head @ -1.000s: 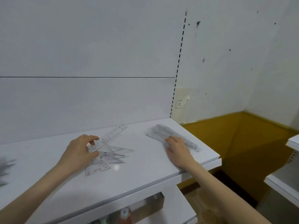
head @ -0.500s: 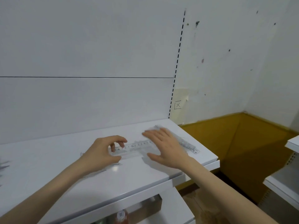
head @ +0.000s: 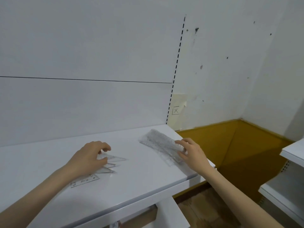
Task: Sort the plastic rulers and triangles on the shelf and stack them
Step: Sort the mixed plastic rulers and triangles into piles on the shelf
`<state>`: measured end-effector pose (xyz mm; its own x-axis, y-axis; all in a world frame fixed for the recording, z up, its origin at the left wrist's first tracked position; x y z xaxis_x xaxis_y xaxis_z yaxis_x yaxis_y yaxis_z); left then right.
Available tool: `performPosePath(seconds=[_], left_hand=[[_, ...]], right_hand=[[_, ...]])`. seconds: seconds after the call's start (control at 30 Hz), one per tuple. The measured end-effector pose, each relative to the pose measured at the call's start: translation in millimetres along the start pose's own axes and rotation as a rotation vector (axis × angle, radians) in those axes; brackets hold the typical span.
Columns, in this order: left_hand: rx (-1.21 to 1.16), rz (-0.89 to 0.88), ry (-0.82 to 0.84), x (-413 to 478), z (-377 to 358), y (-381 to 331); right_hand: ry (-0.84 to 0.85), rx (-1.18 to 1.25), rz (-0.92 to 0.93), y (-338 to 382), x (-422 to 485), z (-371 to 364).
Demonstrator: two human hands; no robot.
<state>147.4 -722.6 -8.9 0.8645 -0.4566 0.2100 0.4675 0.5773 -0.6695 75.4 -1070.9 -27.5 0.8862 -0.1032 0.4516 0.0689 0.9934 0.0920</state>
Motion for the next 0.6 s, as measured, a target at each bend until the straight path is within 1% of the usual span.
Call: performPosePath(seconds=[0.07,0.13,0.23,0.33,0.47,0.6], left_hand=[[0.026,0.027,-0.007,-2,8,9],[0.038,0.043,-0.021,-4,17,16],[0.023,0.049,-0.046,-7,26,20],[-0.016,0.021,-0.069,-10,32,23],[-0.026,0.008,-0.080,-15,43,26],[-0.014,0.003,-0.107,-29,62,34]], right_hand=[[0.087,-0.018,-0.080,0,8,-9],[0.158,-0.053,-0.080,5,13,-18],[0.208,-0.162,-0.088,12,18,-29],[0.263,-0.281,-0.145,19,20,-28],[0.231,-0.348,-0.192,33,21,-20],[0.150,-0.283,-0.129,72,32,-8]])
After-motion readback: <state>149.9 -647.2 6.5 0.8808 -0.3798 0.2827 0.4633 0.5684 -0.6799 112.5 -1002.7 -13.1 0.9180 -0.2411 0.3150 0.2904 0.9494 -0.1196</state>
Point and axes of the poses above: each hand's wrist, its own x-axis towards the middle knuckle, its own z-axis out of the back of the hand, y = z × x, the point moved 3 cm from there along x, towards the middle knuckle, and after that the axes turned 15 degrees about -x, right-handed, at the moved point
